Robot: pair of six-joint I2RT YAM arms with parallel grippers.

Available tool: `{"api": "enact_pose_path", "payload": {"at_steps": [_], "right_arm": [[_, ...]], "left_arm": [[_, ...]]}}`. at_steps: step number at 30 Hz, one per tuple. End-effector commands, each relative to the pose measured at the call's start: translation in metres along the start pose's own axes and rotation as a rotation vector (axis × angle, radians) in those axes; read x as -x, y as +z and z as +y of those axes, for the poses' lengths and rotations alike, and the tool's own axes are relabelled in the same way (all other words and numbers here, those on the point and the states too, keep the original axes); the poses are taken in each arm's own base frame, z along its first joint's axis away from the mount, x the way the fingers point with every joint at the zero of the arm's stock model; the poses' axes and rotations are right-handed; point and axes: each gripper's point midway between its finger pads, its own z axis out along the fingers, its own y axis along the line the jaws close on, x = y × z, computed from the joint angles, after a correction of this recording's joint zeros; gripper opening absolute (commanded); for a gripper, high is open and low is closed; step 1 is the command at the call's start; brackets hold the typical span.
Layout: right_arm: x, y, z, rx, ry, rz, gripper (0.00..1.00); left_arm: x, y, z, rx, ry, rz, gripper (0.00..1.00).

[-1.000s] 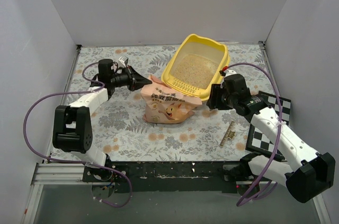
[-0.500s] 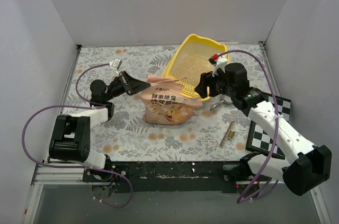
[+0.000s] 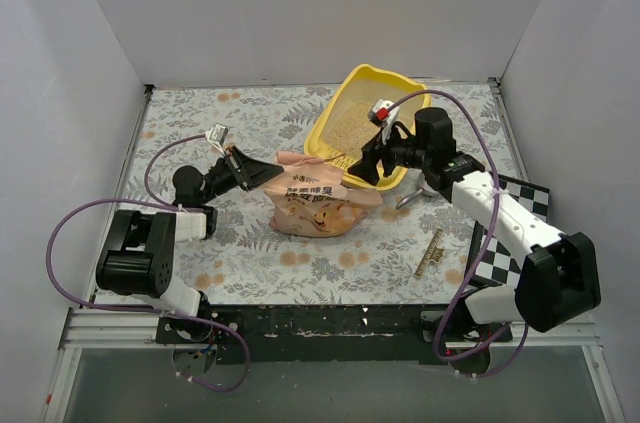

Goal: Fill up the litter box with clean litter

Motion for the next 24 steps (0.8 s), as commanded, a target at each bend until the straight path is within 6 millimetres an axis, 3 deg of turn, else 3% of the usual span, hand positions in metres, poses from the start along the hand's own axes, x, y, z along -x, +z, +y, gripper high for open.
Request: {"api": "enact_pose_path", "payload": {"at_steps": [1,14,24], "right_arm": [[0.034,0.003,0.012,0.154,-0.115,-0.101,0.78],[0.032,0.012,0.024,0.298,-0.069,-0.114,0.77],[0.015,0.029,0.029,0.362,-0.026,-0.119,0.76]], "left_arm": [[-0.007,-0.012,-0.106,-0.356,0.349,0.010,0.00],[-0.018,-0.013,-0.130,-0.415,0.399,0.056,0.00],[-0.021,-0.015,-0.142,-0.437,0.414,0.061,0.00]]}}
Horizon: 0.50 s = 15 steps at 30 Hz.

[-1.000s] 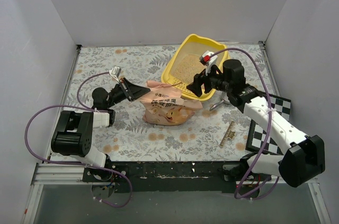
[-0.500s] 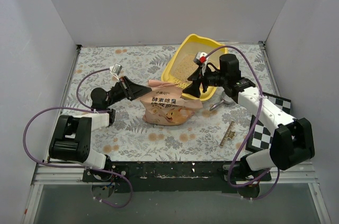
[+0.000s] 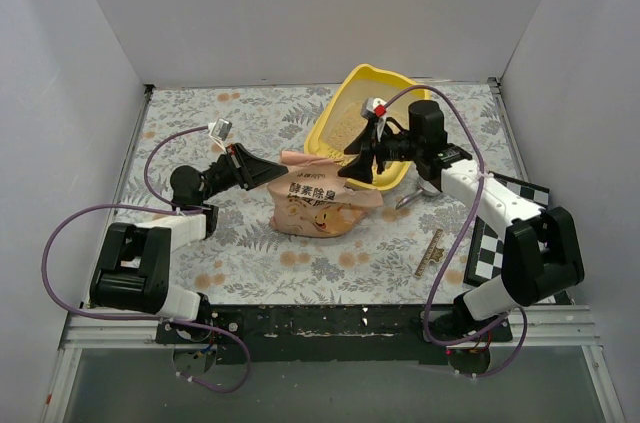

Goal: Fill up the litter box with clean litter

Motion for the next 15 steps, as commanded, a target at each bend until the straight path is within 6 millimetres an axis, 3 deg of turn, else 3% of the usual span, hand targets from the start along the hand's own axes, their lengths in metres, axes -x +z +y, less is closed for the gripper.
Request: {"api": "enact_pose_path", "payload": {"at_steps": [1,5,9,10,12,15], "right_arm": [[0.009,0.010,0.006,0.067,-0.029,-0.046,0.74],[0.009,0.017,0.019,0.141,-0.019,-0.037,0.65],[0.005,0.021,0.037,0.226,0.003,-0.020,0.47],[0.003,0.022,0.040,0.234,0.005,-0.016,0.39],[0.003,0.023,0.040,0.225,-0.002,-0.015,0.02],[0.005,0.018,0.046,0.213,-0.025,-0.028,0.01]], "left_arm": [[-0.003,-0.010,-0.100,-0.324,0.314,0.000,0.00],[-0.004,-0.011,-0.103,-0.329,0.320,0.000,0.00],[-0.003,-0.011,-0.106,-0.333,0.322,0.002,0.00],[-0.002,-0.010,-0.106,-0.332,0.316,0.002,0.00],[-0.002,-0.009,-0.103,-0.320,0.301,0.015,0.00],[-0.003,-0.006,-0.096,-0.280,0.281,0.055,0.00]]}}
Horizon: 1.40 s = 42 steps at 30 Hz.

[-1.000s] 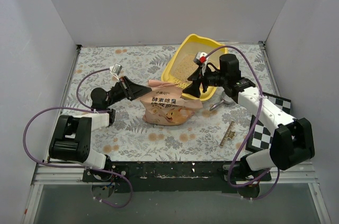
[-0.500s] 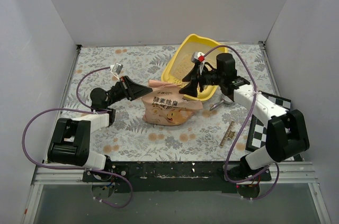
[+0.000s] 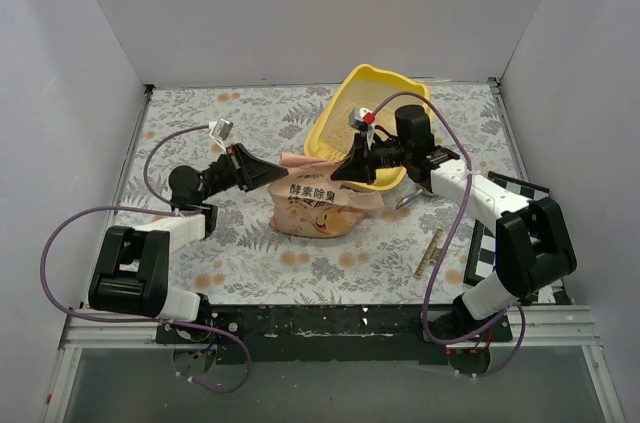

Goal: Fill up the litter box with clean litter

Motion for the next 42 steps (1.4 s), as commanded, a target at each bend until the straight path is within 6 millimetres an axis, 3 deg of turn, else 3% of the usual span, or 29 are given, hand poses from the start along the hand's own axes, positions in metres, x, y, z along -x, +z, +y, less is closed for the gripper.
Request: {"api": "enact_pose_path", "payload": {"at_steps": [1,4,6,9,11,14,17,21,33,38,42], "right_arm": [[0.022,-0.005,0.019,0.027,-0.096,-0.046,0.01],[0.024,-0.010,0.022,-0.007,-0.125,-0.040,0.01],[0.024,-0.013,0.022,-0.019,-0.132,-0.016,0.01],[0.029,-0.017,0.022,-0.043,-0.140,-0.009,0.01],[0.034,-0.018,0.022,-0.050,-0.149,-0.013,0.01],[0.033,-0.020,0.026,-0.037,-0.132,0.008,0.01],[0.032,-0.023,0.028,-0.042,-0.148,0.038,0.01],[0.036,-0.026,0.031,-0.060,-0.195,0.072,0.01],[0.025,-0.016,0.047,-0.037,-0.251,0.171,0.01],[0.023,-0.016,0.046,-0.038,-0.263,0.181,0.01],[0.027,-0.016,0.048,-0.032,-0.275,0.176,0.01]], "left_arm": [[0.003,-0.001,-0.081,-0.219,0.240,0.055,0.00],[0.015,0.010,-0.052,-0.027,0.155,0.126,0.05],[0.025,0.016,-0.040,0.098,0.228,0.135,0.10],[0.029,0.016,-0.040,0.154,0.303,0.154,0.34],[0.032,0.015,-0.043,0.169,0.341,0.155,0.44],[0.046,0.018,-0.050,0.207,0.438,0.161,0.53],[0.054,0.021,-0.043,0.299,0.503,0.196,0.57],[0.050,0.034,-0.035,0.344,0.579,0.305,0.63],[0.027,0.072,-0.040,0.301,0.856,0.555,0.73],[-0.002,0.071,-0.033,0.269,0.821,0.661,0.75],[-0.022,0.057,-0.021,0.314,0.804,0.716,0.75]]}}
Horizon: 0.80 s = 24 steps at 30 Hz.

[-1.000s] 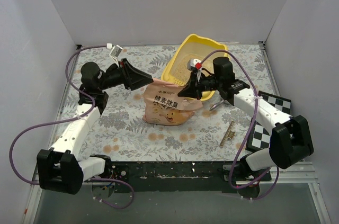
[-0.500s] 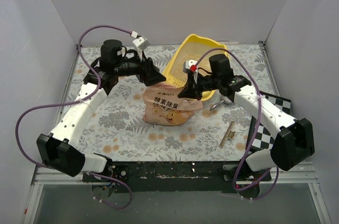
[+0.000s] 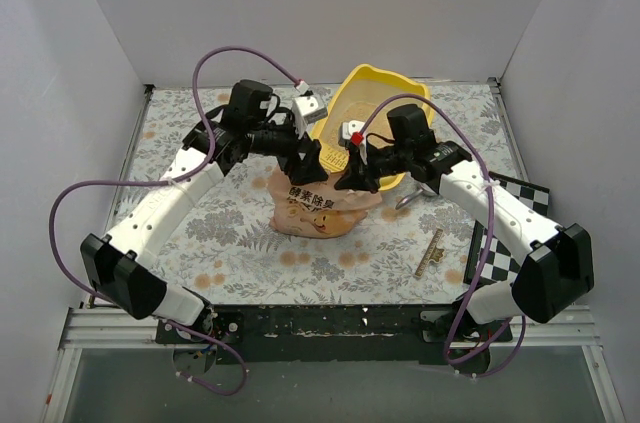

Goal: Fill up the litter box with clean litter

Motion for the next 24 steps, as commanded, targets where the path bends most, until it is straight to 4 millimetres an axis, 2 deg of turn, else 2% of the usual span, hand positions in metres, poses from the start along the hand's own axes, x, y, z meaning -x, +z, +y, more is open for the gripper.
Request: {"api": "enact_pose_path", "payload": {"at_steps": [1,6,9,14,17,19,22,24], "right_arm": [[0.018,-0.008,0.002,-0.008,-0.056,-0.014,0.01],[0.021,-0.007,0.002,0.004,-0.058,-0.022,0.01],[0.023,-0.007,0.002,0.003,-0.057,-0.027,0.01],[0.028,-0.007,0.003,0.004,-0.054,-0.045,0.01],[0.029,-0.007,0.005,0.016,-0.040,-0.052,0.01],[0.026,-0.005,0.006,0.025,-0.024,-0.044,0.01],[0.022,-0.006,0.006,0.020,-0.008,-0.031,0.01],[0.023,-0.008,0.004,-0.004,-0.010,-0.025,0.14]], "left_arm": [[-0.033,-0.004,-0.007,0.026,0.014,0.094,0.75],[-0.062,-0.002,-0.017,0.013,-0.022,0.127,0.75],[-0.073,0.002,-0.026,-0.011,-0.032,0.143,0.75],[-0.087,0.011,-0.024,0.005,-0.016,0.181,0.69],[-0.092,0.019,-0.011,0.062,0.013,0.188,0.53],[-0.092,0.021,-0.005,0.096,0.033,0.181,0.39],[-0.087,0.023,0.001,0.136,0.078,0.134,0.00],[-0.076,0.016,0.001,0.166,0.135,0.075,0.00]]}}
